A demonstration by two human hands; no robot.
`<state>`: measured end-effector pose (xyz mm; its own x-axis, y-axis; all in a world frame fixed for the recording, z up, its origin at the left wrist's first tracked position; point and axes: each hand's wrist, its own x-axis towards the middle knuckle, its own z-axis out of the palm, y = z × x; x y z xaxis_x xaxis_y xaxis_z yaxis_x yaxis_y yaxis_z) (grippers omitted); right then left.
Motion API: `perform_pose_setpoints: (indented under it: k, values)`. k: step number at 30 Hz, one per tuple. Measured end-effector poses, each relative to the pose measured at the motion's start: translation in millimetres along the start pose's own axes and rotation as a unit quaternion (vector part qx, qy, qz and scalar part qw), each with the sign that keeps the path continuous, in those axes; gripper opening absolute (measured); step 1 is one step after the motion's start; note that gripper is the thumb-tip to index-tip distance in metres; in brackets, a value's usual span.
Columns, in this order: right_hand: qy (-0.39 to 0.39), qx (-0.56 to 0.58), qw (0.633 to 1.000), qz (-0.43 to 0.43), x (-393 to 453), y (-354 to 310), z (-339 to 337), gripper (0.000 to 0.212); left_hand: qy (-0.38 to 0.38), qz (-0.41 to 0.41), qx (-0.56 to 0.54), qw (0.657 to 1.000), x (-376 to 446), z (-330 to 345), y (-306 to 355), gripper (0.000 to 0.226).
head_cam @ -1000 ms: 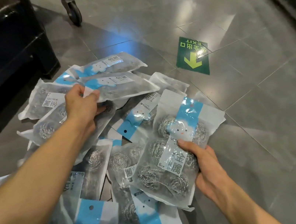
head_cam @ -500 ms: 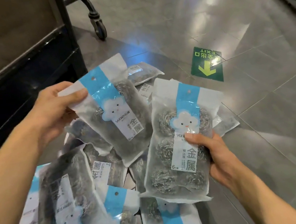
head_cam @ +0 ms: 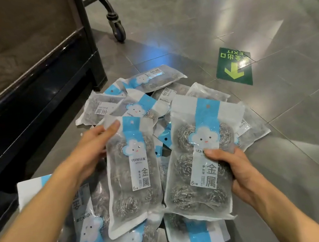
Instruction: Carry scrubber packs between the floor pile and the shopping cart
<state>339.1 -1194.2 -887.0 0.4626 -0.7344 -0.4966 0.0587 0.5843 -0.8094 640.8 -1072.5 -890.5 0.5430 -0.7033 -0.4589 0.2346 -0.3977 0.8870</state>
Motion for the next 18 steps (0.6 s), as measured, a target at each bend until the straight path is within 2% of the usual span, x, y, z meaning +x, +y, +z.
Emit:
perform_pose_setpoints:
  k: [1, 4, 8, 10, 13, 14, 18]
  values:
    - [0.001, -0.002, 1.000, 0.001, 1.1, 1.5, -0.2, 0.047, -0.003, 0.024, 0.048, 0.999, -5.5, 4.0, -10.2, 0.059]
    - [0.006, -0.002, 1.000, 0.000, 5.6, 6.5, 0.0, 0.049, -0.006, 0.034, 0.195, 0.980, -26.2, 22.2, -29.9, 0.066]
    - [0.017, 0.007, 1.000, 0.008, 12.3, 15.6, 2.2, 0.050, 0.003, -0.027, 0.253, 0.967, -36.4, 51.5, -53.0, 0.089]
    - [0.016, 0.000, 1.000, 0.011, 13.8, 19.5, 2.6, 0.049, -0.004, -0.052, 0.245, 0.968, -32.8, 58.3, -62.7, 0.088]
    - [0.011, -0.012, 1.000, 0.012, 13.1, 21.1, -0.5, 0.043, -0.040, -0.063, 0.177, 0.981, -29.4, 61.3, -64.5, 0.051]
    - [0.012, -0.014, 1.000, 0.013, 12.7, 20.9, -2.4, 0.044, -0.055, -0.059, 0.159, 0.984, -29.7, 60.1, -62.0, 0.047]
    - [0.008, -0.009, 1.000, 0.016, 11.6, 13.3, -11.2, 0.047, -0.087, -0.029, 0.087, 0.992, -35.4, 50.8, -43.8, 0.049]
